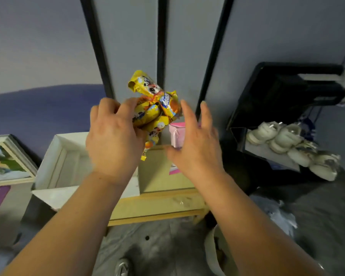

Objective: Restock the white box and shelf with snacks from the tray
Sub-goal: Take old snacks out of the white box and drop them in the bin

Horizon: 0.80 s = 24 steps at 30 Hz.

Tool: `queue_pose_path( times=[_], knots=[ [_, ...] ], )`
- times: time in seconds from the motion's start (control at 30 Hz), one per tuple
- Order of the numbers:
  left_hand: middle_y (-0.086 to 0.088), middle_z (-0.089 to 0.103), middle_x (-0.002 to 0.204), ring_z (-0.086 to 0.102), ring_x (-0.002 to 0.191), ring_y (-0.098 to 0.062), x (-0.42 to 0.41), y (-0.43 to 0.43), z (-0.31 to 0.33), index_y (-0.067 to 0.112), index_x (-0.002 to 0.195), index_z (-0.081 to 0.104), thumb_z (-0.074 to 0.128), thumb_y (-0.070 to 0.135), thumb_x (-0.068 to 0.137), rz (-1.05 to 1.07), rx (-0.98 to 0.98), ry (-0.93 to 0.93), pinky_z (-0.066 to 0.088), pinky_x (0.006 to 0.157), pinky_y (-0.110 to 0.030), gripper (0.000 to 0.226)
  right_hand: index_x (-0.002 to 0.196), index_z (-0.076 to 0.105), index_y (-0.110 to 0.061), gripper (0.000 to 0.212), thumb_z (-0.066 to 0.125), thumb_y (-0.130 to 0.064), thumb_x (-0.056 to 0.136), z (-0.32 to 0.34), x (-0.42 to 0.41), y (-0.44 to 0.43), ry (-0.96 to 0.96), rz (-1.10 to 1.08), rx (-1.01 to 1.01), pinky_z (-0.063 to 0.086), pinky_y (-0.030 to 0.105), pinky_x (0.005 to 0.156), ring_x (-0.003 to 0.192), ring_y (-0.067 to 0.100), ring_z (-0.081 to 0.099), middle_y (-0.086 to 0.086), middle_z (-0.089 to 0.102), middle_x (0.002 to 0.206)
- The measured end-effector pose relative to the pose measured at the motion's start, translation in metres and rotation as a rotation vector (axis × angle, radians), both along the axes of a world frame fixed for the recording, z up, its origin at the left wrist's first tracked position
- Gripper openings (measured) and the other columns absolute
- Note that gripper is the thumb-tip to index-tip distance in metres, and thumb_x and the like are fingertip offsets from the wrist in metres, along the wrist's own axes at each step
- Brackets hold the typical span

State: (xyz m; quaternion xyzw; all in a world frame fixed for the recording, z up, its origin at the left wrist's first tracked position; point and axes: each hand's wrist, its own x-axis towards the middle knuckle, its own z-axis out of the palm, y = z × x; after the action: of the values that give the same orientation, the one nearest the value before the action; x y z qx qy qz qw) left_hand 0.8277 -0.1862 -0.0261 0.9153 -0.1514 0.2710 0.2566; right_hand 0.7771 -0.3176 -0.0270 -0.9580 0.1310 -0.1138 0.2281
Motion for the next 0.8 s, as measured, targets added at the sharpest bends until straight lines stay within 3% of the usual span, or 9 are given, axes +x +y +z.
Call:
queue_pose_path(
  times=[0.17, 0.33, 0.47, 0.63, 0.8],
  knots=[
    [-0.022, 0.052, 0.098, 0.047, 0.092, -0.042, -0.061, -0.062, -0.007, 0.013, 0.128, 0.052, 0.066, 0.002, 0.069, -0.148, -0.018, 0.054, 0.039, 0.054, -0.042, 0.062, 0.143, 0.000, -0.040, 0.096, 0.070, -0.033, 0.078, 0.004, -0.076, -0.051, 0.037, -0.120, -0.057, 0.041, 0.038, 0.097, 0.135, 0.035, 0.019, 0.000, -0.008, 0.154],
    [-0.023, 0.051, 0.097, 0.046, 0.091, -0.042, -0.113, -0.119, -0.027, 0.014, 0.135, 0.043, 0.062, 0.002, 0.068, -0.332, 0.005, 0.088, 0.030, 0.056, -0.036, 0.071, 0.143, -0.002, -0.039, 0.098, 0.071, -0.032, 0.077, -0.013, -0.143, -0.093, 0.092, -0.322, -0.089, 0.036, 0.041, 0.100, 0.134, 0.037, 0.019, 0.004, -0.011, 0.154],
    [-0.022, 0.052, 0.100, 0.046, 0.093, -0.041, -0.154, -0.154, -0.052, 0.015, 0.135, 0.042, 0.067, 0.004, 0.065, -0.476, 0.070, 0.167, 0.033, 0.055, -0.037, 0.076, 0.142, -0.002, -0.039, 0.093, 0.067, -0.028, 0.080, -0.039, -0.195, -0.115, 0.187, -0.466, -0.076, 0.039, 0.038, 0.095, 0.129, 0.035, 0.024, 0.004, -0.010, 0.153],
    [-0.012, 0.040, 0.130, 0.037, 0.113, -0.030, -0.199, -0.189, -0.091, 0.021, 0.143, 0.026, 0.062, 0.013, 0.078, -0.549, 0.220, 0.311, 0.040, 0.064, -0.036, 0.075, 0.144, -0.001, -0.035, 0.093, 0.067, -0.028, 0.080, -0.075, -0.243, -0.142, 0.291, -0.576, -0.021, 0.037, 0.039, 0.099, 0.132, 0.036, 0.021, 0.005, -0.009, 0.155],
    [-0.008, 0.038, 0.141, 0.038, 0.116, -0.030, -0.226, -0.226, -0.135, 0.016, 0.140, 0.033, 0.064, 0.010, 0.077, -0.556, 0.314, 0.390, 0.046, 0.064, -0.039, 0.071, 0.144, 0.003, -0.034, 0.092, 0.068, -0.030, 0.079, -0.116, -0.264, -0.178, 0.394, -0.555, 0.051, 0.032, 0.044, 0.108, 0.138, 0.038, 0.012, 0.003, -0.007, 0.156]
  ],
)
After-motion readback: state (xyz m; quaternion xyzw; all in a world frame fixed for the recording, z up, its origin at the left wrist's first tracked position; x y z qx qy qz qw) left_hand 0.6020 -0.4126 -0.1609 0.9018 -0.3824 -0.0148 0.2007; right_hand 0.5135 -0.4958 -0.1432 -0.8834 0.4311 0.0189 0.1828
